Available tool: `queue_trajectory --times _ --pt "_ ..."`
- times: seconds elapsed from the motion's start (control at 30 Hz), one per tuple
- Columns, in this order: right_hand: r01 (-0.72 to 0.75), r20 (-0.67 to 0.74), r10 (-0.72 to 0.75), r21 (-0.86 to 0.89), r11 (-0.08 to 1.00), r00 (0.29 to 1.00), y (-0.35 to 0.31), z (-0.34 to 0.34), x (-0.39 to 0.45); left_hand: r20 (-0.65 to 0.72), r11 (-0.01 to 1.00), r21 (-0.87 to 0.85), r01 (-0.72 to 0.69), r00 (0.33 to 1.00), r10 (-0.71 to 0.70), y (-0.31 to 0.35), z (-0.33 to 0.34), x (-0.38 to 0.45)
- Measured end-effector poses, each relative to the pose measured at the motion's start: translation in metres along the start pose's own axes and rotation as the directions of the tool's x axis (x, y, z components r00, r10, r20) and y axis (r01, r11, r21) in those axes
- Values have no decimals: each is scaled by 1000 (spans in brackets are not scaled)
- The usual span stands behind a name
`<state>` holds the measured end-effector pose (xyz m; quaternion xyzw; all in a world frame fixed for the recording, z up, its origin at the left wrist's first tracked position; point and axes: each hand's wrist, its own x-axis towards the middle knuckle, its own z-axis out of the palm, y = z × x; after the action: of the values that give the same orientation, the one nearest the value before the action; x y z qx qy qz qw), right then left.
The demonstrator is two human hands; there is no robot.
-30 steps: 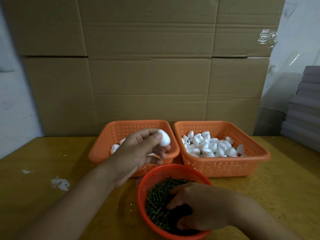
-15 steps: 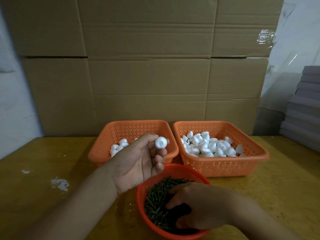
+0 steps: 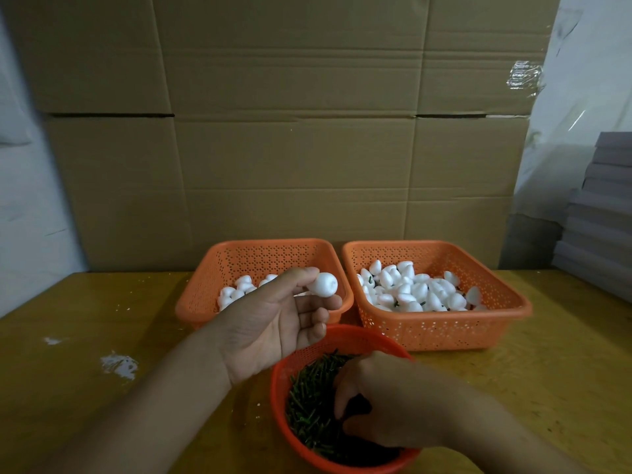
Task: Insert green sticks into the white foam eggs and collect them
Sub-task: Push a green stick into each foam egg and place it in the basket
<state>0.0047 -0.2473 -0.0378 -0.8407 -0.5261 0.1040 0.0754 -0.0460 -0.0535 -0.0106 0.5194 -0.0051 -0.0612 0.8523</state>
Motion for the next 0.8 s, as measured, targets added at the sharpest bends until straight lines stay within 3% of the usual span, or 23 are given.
queue_trajectory --times 0.3,0.43,0.53,0.63,0.7,0.77,0.8 --pt "102 -60 -95 133 986 994 -3 -4 0 10 1000 24 -12 1000 12 2 -1 -1" --pt "154 -148 -134 130 979 980 -5 -8 -2 41 991 121 -50 998 45 2 -2 -2" --pt "115 -252 -80 130 985 965 -2 -16 -7 45 986 143 -82 996 76 1 -2 -4" --pt "57 -327 49 305 951 944 2 -26 -11 26 973 201 -112 994 110 1 0 -5" --pt "86 -317 155 632 770 936 1 -34 -13 18 966 225 -127 992 126 1 1 -5" --pt "174 -275 254 917 360 927 -2 -39 -14 25 960 241 -145 989 143 2 2 -5" --pt "217 -257 290 962 163 922 -3 -40 -13 30 956 251 -153 988 150 2 2 -6"
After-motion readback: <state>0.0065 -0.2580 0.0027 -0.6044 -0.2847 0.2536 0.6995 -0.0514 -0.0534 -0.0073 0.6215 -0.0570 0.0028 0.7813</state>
